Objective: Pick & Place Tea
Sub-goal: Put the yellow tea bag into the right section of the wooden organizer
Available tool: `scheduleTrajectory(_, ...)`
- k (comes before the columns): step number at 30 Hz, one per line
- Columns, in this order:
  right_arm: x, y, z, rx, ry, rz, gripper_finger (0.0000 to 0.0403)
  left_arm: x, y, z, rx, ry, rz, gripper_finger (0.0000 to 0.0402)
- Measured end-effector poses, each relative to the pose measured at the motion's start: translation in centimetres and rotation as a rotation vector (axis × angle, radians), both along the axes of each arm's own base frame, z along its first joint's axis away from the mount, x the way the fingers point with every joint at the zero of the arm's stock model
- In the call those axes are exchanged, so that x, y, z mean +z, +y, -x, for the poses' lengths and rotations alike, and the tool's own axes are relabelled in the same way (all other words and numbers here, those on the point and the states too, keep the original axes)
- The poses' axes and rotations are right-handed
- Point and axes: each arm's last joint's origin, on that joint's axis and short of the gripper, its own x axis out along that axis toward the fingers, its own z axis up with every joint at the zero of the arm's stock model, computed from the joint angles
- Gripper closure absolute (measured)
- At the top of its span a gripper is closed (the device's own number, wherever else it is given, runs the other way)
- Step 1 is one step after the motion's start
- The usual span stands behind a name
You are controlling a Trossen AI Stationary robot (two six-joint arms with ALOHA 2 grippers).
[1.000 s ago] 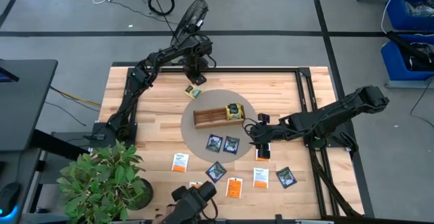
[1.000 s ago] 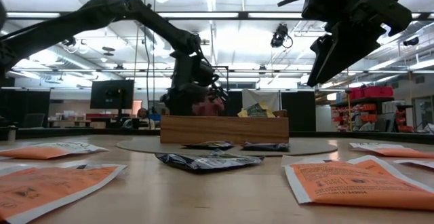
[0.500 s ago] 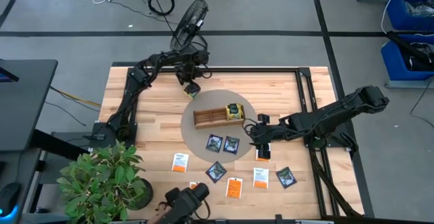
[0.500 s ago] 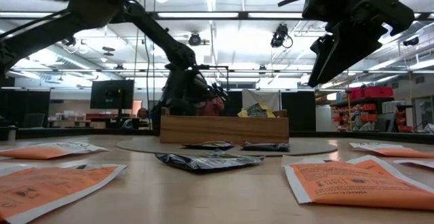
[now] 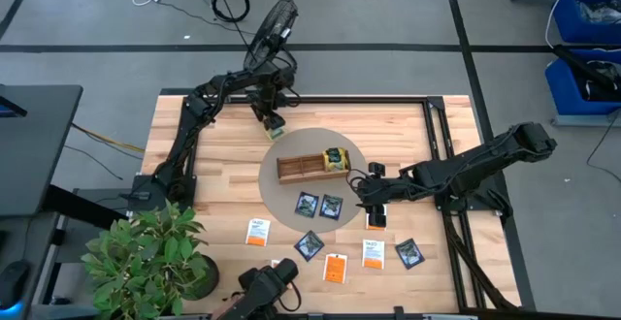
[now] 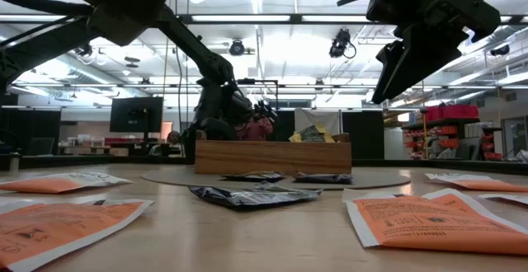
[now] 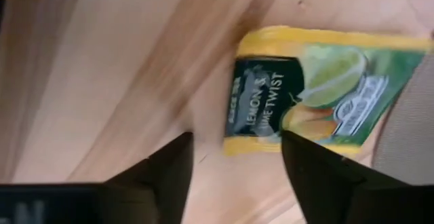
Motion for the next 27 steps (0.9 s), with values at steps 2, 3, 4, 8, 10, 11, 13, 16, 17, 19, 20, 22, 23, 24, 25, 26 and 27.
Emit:
scheduleTrajectory(2,0.0,0.0,0.0,0.0,0.0,0.0,0.0198,0.0,0.0,0.0,-0.001,0.0,-0.003,0.0208)
scheduleTrajectory(3,0.0,0.0,0.0,0.0,0.0,0.0,0.0198,0.0,0.1,0.1,-0.002,-0.001,-0.004,0.0223)
scheduleTrajectory(4,0.0,0.0,0.0,0.0,0.0,0.0,0.0198,-0.1,0.2,0.1,-0.003,-0.003,-0.004,0.0238)
scheduleTrajectory(8,0.0,0.0,0.0,0.0,-0.001,-0.001,0.0198,-0.2,0.3,0.0,-0.019,-0.016,-0.012,0.0298)
scheduleTrajectory(10,0.0,0.0,0.0,0.0,-0.004,-0.001,0.0198,-0.2,0.4,-0.1,-0.026,-0.035,-0.016,0.0329)
scheduleTrajectory(11,0.0,0.0,0.0,0.0,-0.005,-0.002,0.0198,-0.2,0.4,-0.2,-0.027,-0.049,-0.016,0.0345)
scheduleTrajectory(13,0.0,0.0,0.0,0.0,-0.006,-0.002,0.0198,-0.2,0.4,-0.5,-0.033,-0.073,-0.019,0.0377)
scheduleTrajectory(16,0.0,0.0,0.0,0.0,-0.006,-0.002,0.0198,-0.2,0.4,-0.6,-0.04,-0.082,-0.025,0.0394)
scheduleTrajectory(17,0.0,0.0,0.0,0.0,-0.006,-0.002,0.0198,-0.2,0.4,-0.6,-0.041,-0.083,-0.024,0.0396)
scheduleTrajectory(19,0.0,0.0,0.0,0.0,-0.006,-0.002,0.0198,-0.1,0.3,-0.6,-0.047,-0.081,-0.025,0.0398)
scheduleTrajectory(20,0.0,0.0,0.0,0.0,-0.006,-0.002,0.0198,0.1,0.3,-0.6,-0.047,-0.078,-0.03,0.0398)
scheduleTrajectory(22,0.0,0.0,-0.1,0.0,-0.007,-0.002,0.0198,0.5,0.3,-0.5,-0.036,-0.072,-0.049,0.0398)
scheduleTrajectory(23,0.0,0.0,-0.1,-0.003,-0.008,0.002,0.0198,0.8,0.3,-0.5,-0.032,-0.066,-0.062,0.0399)
scheduleTrajectory(24,0.0,0.0,-0.1,-0.008,-0.01,0.008,0.0198,1.1,0.2,-0.5,-0.032,-0.064,-0.081,0.0399)
scheduleTrajectory(25,0.1,0.0,-0.1,-0.012,-0.011,0.014,0.0198,1.6,0.2,-0.6,-0.033,-0.067,-0.105,0.0399)
scheduleTrajectory(26,0.1,-0.1,-0.1,-0.018,-0.013,0.023,0.0198,2.2,0.1,-0.6,-0.03,-0.075,-0.124,0.0399)
scheduleTrajectory(27,0.1,-0.1,-0.1,-0.02,-0.014,0.025,0.0198,3.1,0.0,-0.6,-0.027,-0.08,-0.149,0.0399)
